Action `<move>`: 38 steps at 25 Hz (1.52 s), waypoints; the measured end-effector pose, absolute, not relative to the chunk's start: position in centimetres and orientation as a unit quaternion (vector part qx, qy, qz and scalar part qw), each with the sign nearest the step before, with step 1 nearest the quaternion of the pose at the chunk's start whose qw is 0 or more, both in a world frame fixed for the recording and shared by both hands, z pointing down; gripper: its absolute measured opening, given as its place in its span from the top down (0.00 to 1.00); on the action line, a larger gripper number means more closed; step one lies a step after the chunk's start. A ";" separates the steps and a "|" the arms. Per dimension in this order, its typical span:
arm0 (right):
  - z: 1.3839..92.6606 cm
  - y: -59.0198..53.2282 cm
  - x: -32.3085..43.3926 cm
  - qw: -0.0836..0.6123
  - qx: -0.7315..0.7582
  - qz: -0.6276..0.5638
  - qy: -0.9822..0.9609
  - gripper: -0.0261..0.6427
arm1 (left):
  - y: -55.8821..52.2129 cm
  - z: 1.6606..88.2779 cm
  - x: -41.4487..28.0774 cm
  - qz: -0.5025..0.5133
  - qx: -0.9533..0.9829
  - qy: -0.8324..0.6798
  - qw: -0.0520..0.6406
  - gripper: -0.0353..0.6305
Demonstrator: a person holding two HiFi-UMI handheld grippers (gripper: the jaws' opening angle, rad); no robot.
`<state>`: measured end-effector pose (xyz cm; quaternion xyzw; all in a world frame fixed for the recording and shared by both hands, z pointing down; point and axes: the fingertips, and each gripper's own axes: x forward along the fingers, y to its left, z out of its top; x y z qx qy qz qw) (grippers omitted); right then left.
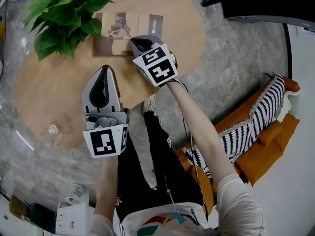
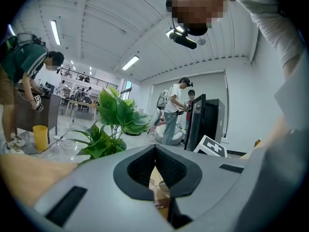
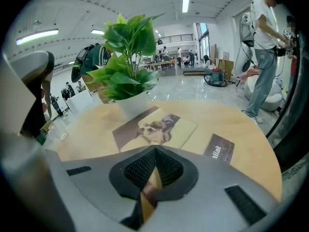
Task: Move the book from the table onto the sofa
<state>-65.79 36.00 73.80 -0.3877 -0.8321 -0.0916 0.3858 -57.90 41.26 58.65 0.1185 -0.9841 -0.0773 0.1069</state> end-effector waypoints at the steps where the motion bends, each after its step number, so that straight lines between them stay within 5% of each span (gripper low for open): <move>1: 74.1 36.0 -65.8 0.388 -0.388 -0.097 -0.830 0.94 | 41.2 58.8 -58.0 -0.078 0.119 -0.984 0.108 0.94; 20: 75.8 32.9 -62.2 0.421 -0.366 -0.088 -0.825 0.94 | 39.5 60.1 -57.1 -0.073 0.133 -0.980 0.126 0.94; 38: 75.9 24.2 -51.3 0.454 -0.327 -0.057 -0.827 0.94 | 32.4 60.5 -55.6 -0.055 0.195 -0.968 0.147 0.94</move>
